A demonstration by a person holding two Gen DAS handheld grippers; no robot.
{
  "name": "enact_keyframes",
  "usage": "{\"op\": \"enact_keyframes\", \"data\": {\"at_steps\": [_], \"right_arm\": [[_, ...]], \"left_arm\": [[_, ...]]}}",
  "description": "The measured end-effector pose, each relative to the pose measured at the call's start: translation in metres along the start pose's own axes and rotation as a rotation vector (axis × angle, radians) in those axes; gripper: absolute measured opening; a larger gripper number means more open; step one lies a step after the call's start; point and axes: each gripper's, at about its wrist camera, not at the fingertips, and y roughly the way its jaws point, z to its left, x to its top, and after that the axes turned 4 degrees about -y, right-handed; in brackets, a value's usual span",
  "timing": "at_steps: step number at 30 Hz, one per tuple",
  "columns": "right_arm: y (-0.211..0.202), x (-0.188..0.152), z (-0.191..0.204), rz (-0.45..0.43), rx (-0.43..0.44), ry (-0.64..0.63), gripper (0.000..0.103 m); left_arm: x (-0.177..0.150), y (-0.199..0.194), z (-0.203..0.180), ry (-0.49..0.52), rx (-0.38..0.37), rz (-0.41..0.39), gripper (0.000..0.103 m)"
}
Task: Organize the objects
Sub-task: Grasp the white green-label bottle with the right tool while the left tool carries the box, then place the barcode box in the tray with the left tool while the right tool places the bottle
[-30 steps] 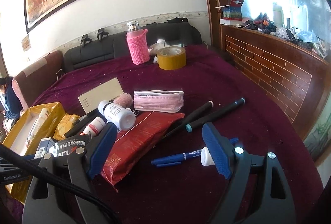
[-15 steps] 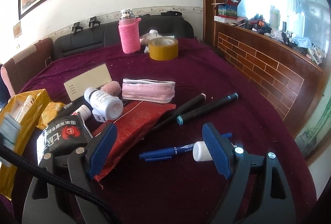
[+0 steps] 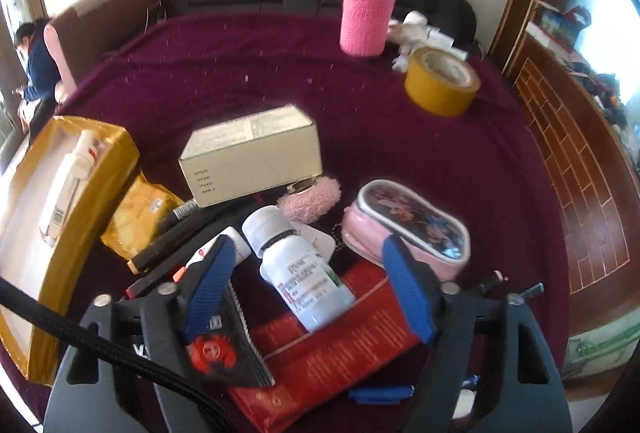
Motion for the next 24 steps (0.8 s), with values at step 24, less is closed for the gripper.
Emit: {"op": "enact_keyframes", "data": {"at_steps": [24], "right_arm": [[-0.033, 0.022, 0.075, -0.005, 0.518, 0.164, 0.032]], "left_arm": [[0.074, 0.080, 0.040, 0.055, 0.158, 0.167, 0.030]]}}
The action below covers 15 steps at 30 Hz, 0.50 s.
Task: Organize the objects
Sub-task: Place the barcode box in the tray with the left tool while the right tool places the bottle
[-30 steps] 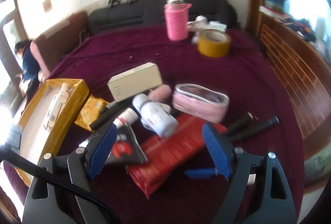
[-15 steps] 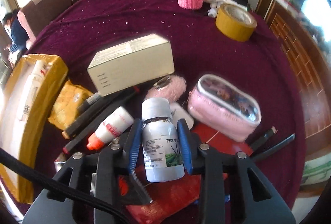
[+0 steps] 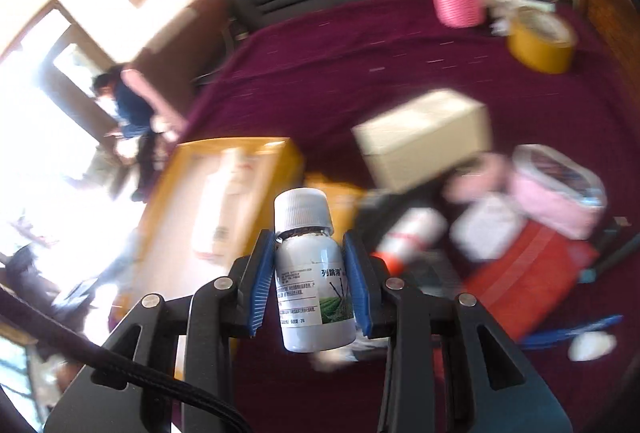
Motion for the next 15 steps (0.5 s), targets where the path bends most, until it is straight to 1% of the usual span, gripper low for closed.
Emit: {"op": "enact_keyframes", "data": {"at_steps": [2, 5, 7, 9, 11, 13, 15], "right_arm": [[0.022, 0.006, 0.021, 0.025, 0.011, -0.011, 0.033], [0.059, 0.015, 0.045, 0.072, 0.028, -0.010, 0.033], [0.083, 0.021, 0.058, 0.086, -0.023, -0.017, 0.033], [0.103, 0.028, 0.062, 0.094, -0.085, -0.020, 0.033], [0.118, 0.034, 0.063, 0.101, -0.120, -0.013, 0.033], [0.125, 0.038, 0.059, 0.102, -0.149, -0.007, 0.033], [0.133, 0.042, 0.058, 0.092, -0.182, -0.007, 0.033]], "left_arm": [[0.012, 0.026, 0.005, -0.011, 0.030, 0.038, 0.030], [0.029, 0.054, 0.009, -0.018, 0.056, 0.053, 0.030], [0.039, 0.069, 0.010, -0.031, 0.057, 0.064, 0.030], [0.044, 0.080, 0.011, -0.032, 0.060, 0.073, 0.030], [0.046, 0.087, 0.010, -0.026, 0.067, 0.076, 0.030], [0.047, 0.091, 0.011, -0.031, 0.059, 0.077, 0.030], [0.048, 0.091, 0.017, -0.062, 0.053, 0.073, 0.030]]}}
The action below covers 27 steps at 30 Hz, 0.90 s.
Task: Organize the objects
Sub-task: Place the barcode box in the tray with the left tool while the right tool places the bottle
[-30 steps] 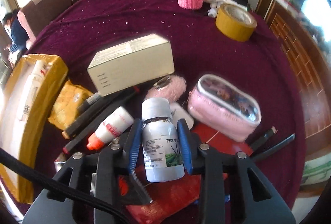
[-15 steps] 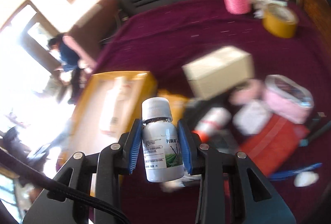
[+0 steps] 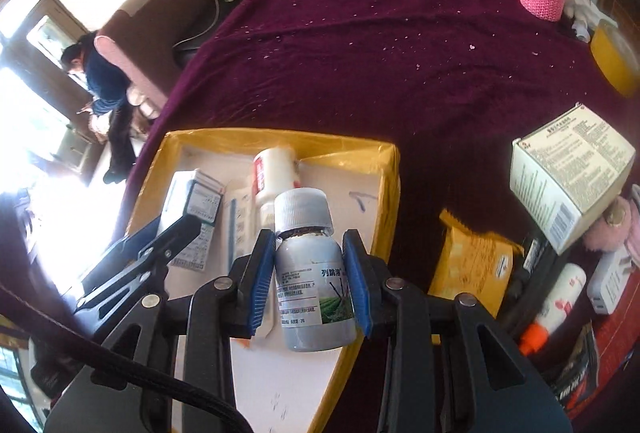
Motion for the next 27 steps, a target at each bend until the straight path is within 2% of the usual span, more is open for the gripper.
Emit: {"op": "enact_keyframes", "data": {"at_steps": [3, 5, 6, 8, 10, 14, 18, 21, 22, 24, 26, 27], "right_arm": [[-0.004, 0.003, -0.003, -0.035, -0.017, 0.012, 0.034], [-0.007, 0.004, -0.004, -0.055, -0.028, 0.018, 0.042], [-0.011, 0.005, -0.006, -0.069, -0.025, 0.027, 0.043], [-0.019, 0.003, -0.013, -0.087, -0.008, 0.055, 0.043], [-0.030, 0.000, -0.020, -0.107, -0.012, 0.073, 0.044], [-0.063, -0.021, -0.039, -0.152, -0.013, 0.066, 0.049], [-0.090, -0.045, -0.061, -0.190, -0.012, 0.081, 0.050], [-0.103, -0.058, -0.071, -0.206, -0.005, 0.094, 0.050], [-0.108, -0.063, -0.075, -0.209, -0.006, 0.099, 0.050], [-0.116, -0.072, -0.083, -0.208, 0.008, 0.106, 0.050], [-0.121, -0.080, -0.092, -0.206, 0.017, 0.117, 0.050], [-0.123, -0.085, -0.097, -0.207, 0.016, 0.127, 0.050]], "left_arm": [[-0.001, 0.004, 0.009, -0.047, -0.027, 0.026, 0.034], [-0.001, 0.003, 0.013, -0.072, -0.043, 0.034, 0.036], [-0.001, 0.000, 0.015, -0.083, -0.049, 0.036, 0.036], [-0.005, -0.011, 0.019, -0.115, -0.070, 0.041, 0.036], [-0.014, -0.029, 0.020, -0.121, -0.121, 0.041, 0.036], [-0.051, -0.070, 0.004, -0.007, -0.180, 0.053, 0.036], [-0.083, -0.082, -0.023, 0.130, -0.231, 0.118, 0.036], [-0.092, -0.073, -0.048, 0.205, -0.192, 0.170, 0.036], [-0.093, -0.068, -0.054, 0.217, -0.193, 0.186, 0.036], [-0.093, -0.058, -0.064, 0.206, -0.255, 0.224, 0.036], [-0.089, -0.045, -0.070, 0.163, -0.309, 0.264, 0.036], [-0.086, -0.036, -0.070, 0.133, -0.313, 0.284, 0.038]]}}
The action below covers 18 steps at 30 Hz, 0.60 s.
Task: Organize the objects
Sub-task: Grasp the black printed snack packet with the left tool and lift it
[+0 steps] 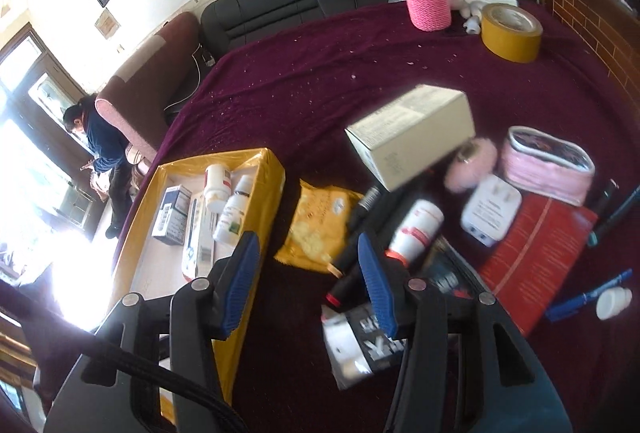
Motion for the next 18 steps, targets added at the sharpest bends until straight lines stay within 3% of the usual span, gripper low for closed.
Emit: {"op": "enact_keyframes", "data": {"at_steps": [4, 5, 9, 12, 14, 16, 18], "right_arm": [[-0.013, -0.009, -0.026, -0.017, -0.001, 0.057, 0.051], [-0.017, -0.011, -0.032, -0.026, -0.007, 0.066, 0.051], [-0.031, -0.017, -0.054, -0.055, -0.029, 0.099, 0.051], [-0.041, -0.020, -0.067, -0.070, -0.030, 0.120, 0.051], [-0.051, -0.020, -0.072, -0.090, -0.049, 0.111, 0.051], [-0.072, -0.019, -0.074, -0.166, -0.114, 0.071, 0.051], [-0.101, -0.023, -0.069, -0.320, -0.225, 0.004, 0.055]], "left_arm": [[0.020, 0.012, 0.018, -0.139, -0.072, -0.004, 0.038], [0.024, 0.012, 0.021, -0.154, -0.048, -0.025, 0.038], [0.042, 0.003, 0.024, -0.082, 0.199, -0.170, 0.038], [0.046, -0.008, 0.026, -0.107, 0.159, -0.191, 0.038], [0.039, -0.024, 0.007, -0.057, 0.118, -0.224, 0.039], [0.029, -0.037, -0.024, 0.043, 0.109, -0.248, 0.044], [0.016, -0.043, -0.058, 0.148, 0.116, -0.266, 0.065]]}}
